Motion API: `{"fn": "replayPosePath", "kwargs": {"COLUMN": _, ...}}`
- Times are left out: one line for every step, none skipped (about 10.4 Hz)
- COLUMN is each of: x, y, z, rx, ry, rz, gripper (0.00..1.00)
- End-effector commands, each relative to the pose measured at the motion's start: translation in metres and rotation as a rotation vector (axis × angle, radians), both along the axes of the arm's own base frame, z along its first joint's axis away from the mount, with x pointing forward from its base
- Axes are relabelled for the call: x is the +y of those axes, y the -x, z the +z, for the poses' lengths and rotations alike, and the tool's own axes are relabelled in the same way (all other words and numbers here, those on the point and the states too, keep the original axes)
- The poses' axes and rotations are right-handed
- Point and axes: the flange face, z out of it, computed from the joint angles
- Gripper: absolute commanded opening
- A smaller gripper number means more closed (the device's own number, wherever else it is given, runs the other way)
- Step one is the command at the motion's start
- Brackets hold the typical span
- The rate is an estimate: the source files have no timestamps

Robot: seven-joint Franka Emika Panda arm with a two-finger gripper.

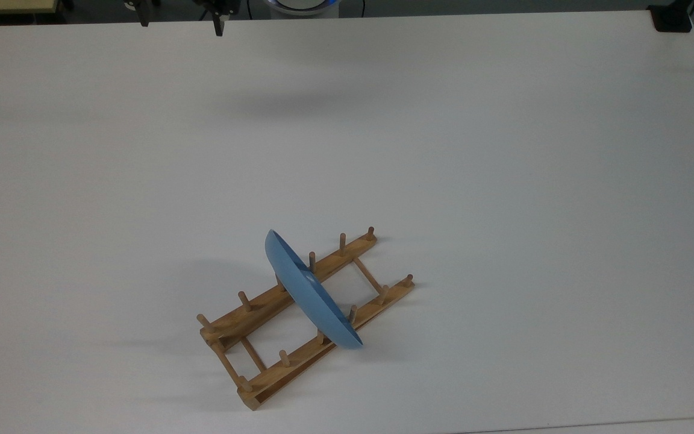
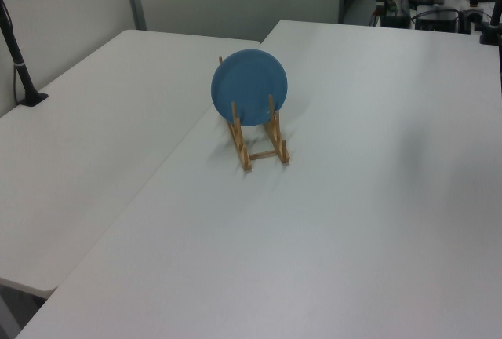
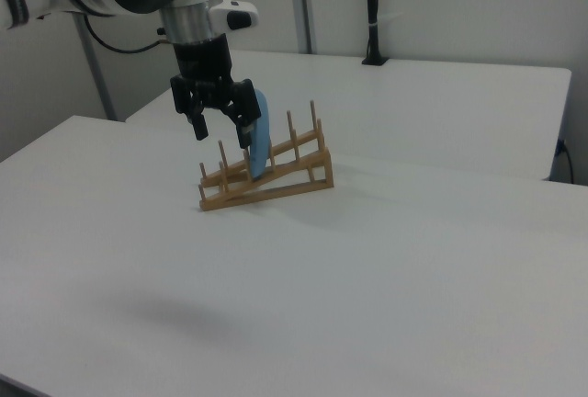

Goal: Pick plate from plate rack
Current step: 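Move the open gripper down toward the blue plate's rim in the rack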

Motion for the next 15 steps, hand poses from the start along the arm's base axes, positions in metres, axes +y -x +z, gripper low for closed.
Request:
{"fn": "replayPosePath", "kwargs": {"x": 0.005, "y": 0.002, "z": 0.003, "rx": -0.003, "ry": -0.020, "rz": 0.022, "gripper": 1.00}}
{"fn": "replayPosePath", "kwargs": {"x": 0.005, "y": 0.002, "z": 0.003, "rx": -0.003, "ry": -0.019, "rz": 0.021, "gripper": 1.00}}
{"fn": "replayPosePath", "kwargs": {"x": 0.005, "y": 0.002, "z": 0.003, "rx": -0.004, "ry": -0.019, "rz": 0.021, "gripper": 1.00}}
{"fn": "replayPosePath", "kwargs": {"x": 0.005, "y": 0.001, "z": 0.002, "rx": -0.003, "ry": -0.019, "rz": 0.021, "gripper": 1.00}}
{"fn": "replayPosePath", "kwargs": {"x": 0.005, "y": 0.002, "z": 0.002, "rx": -0.001, "ry": -0.020, "rz": 0.021, "gripper": 1.00}}
{"fn": "replayPosePath", "kwargs": {"x": 0.005, "y": 0.002, "z": 0.003, "rx": -0.002, "ry": -0.020, "rz": 0.018, "gripper": 1.00}}
{"fn": "replayPosePath", "kwargs": {"x": 0.006, "y": 0.001, "z": 0.002, "rx": -0.005, "ry": -0.019, "rz": 0.020, "gripper": 1.00}}
{"fn": "replayPosePath", "kwargs": {"x": 0.006, "y": -0.001, "z": 0.000, "rx": -0.009, "ry": -0.018, "rz": 0.022, "gripper": 1.00}}
{"fn": "replayPosePath", "kwargs": {"x": 0.007, "y": -0.006, "z": -0.002, "rx": -0.027, "ry": -0.016, "rz": 0.030, "gripper": 1.00}}
{"fn": "replayPosePath", "kwargs": {"x": 0.015, "y": -0.016, "z": -0.009, "rx": -0.055, "ry": -0.013, "rz": 0.047, "gripper": 1.00}}
{"fn": "replayPosePath", "kwargs": {"x": 0.025, "y": -0.029, "z": -0.019, "rx": -0.072, "ry": -0.006, "rz": 0.062, "gripper": 1.00}}
{"fn": "replayPosePath", "kwargs": {"x": 0.036, "y": -0.045, "z": -0.034, "rx": -0.092, "ry": 0.005, "rz": 0.085, "gripper": 1.00}}
{"fn": "replayPosePath", "kwargs": {"x": 0.047, "y": -0.059, "z": -0.042, "rx": -0.135, "ry": 0.011, "rz": 0.107, "gripper": 1.00}}
{"fn": "replayPosePath", "kwargs": {"x": 0.051, "y": -0.069, "z": -0.044, "rx": -0.182, "ry": 0.017, "rz": 0.108, "gripper": 1.00}}
{"fn": "replayPosePath", "kwargs": {"x": 0.055, "y": -0.079, "z": -0.048, "rx": -0.225, "ry": 0.020, "rz": 0.104, "gripper": 1.00}}
